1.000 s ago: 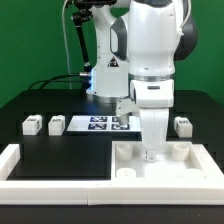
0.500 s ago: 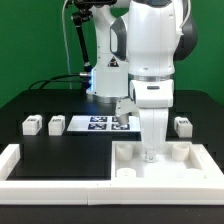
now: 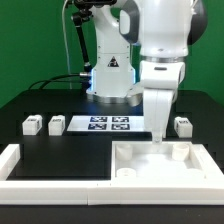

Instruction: Assemble square table

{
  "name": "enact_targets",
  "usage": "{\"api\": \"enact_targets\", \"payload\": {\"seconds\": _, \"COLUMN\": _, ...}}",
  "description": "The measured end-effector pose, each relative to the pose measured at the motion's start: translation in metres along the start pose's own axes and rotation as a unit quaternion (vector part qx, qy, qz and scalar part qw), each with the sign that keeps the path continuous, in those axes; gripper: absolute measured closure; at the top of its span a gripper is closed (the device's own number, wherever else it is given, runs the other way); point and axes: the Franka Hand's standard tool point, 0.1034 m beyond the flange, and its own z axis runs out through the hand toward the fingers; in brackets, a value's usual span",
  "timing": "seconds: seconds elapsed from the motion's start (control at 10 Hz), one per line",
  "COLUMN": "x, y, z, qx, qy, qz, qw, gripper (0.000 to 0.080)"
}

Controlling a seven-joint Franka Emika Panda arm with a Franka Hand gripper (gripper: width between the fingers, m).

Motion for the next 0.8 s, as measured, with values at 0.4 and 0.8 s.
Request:
{"api": "enact_targets", "payload": {"seconds": 0.4, "x": 0.078, "y": -0.062, "z": 0.029, "qx": 0.006, "qy": 0.003, "qz": 0.176, "qw": 0.984, "gripper": 0.015}}
{"api": "enact_targets", "payload": {"seconds": 0.8, "x": 0.076, "y": -0.063, "z": 0.028, "qx": 0.013, "qy": 0.005, "qz": 0.31, "qw": 0.951, "gripper": 0.015}}
